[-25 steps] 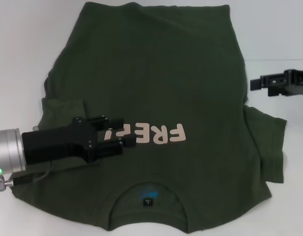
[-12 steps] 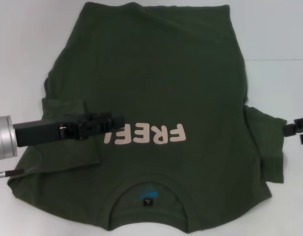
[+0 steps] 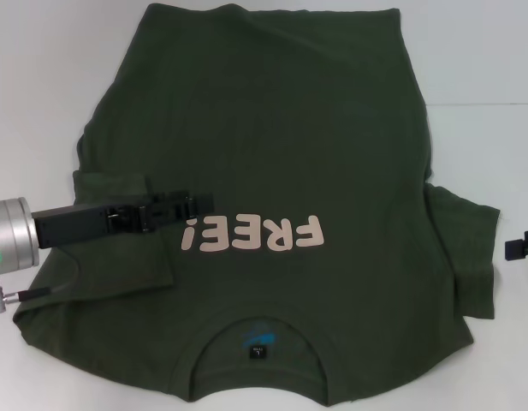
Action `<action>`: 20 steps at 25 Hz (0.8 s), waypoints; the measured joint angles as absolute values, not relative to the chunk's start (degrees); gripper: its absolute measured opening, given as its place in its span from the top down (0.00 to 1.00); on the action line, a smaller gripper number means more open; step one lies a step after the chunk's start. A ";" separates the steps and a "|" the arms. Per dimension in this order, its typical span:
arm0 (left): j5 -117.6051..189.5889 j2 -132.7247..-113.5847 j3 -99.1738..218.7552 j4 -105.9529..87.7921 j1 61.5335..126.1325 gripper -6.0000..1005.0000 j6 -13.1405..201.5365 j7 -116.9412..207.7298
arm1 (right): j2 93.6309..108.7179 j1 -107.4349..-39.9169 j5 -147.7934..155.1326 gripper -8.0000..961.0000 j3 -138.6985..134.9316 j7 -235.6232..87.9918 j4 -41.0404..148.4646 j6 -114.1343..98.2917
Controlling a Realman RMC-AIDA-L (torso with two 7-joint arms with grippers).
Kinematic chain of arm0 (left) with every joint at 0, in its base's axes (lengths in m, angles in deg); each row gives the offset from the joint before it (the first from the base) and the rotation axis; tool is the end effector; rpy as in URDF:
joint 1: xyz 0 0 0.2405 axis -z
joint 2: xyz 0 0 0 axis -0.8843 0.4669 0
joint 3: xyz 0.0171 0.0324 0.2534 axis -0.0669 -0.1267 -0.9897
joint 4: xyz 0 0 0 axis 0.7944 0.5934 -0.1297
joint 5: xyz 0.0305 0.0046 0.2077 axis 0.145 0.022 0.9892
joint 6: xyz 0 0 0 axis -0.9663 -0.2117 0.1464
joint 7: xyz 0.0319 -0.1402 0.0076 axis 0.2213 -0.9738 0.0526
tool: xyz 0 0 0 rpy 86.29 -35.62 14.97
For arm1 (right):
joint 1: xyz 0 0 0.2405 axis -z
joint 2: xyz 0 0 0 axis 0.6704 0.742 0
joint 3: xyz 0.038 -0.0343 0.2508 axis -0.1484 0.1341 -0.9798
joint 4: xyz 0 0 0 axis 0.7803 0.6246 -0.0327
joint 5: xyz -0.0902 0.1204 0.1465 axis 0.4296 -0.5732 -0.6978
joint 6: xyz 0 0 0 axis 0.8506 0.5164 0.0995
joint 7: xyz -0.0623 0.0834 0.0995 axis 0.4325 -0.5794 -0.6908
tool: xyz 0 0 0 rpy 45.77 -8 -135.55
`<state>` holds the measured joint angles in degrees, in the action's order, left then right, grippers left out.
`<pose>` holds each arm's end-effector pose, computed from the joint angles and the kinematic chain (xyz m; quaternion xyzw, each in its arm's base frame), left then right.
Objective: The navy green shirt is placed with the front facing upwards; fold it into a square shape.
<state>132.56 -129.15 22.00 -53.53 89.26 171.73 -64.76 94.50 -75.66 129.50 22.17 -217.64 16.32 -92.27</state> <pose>-0.2534 0.3397 0.0144 -0.8452 -0.4291 -0.2956 0.1184 0.3265 0.3419 0.1011 -0.6962 0.7009 0.0911 0.1257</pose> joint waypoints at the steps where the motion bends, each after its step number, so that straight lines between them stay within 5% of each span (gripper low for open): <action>1: 132.55 -129.15 22.10 -53.47 89.26 0.34 171.71 -64.80 | 94.50 -75.71 129.51 0.11 22.31 -217.64 17.22 -91.71; 20: 132.10 -129.57 22.64 -53.36 88.89 0.34 171.20 -65.33 | 97.28 -77.02 129.64 0.11 23.06 -216.11 22.07 -83.79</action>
<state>132.10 -129.57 22.64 -53.36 88.89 171.20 -65.33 97.28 -77.02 129.64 23.06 -216.11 22.07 -83.79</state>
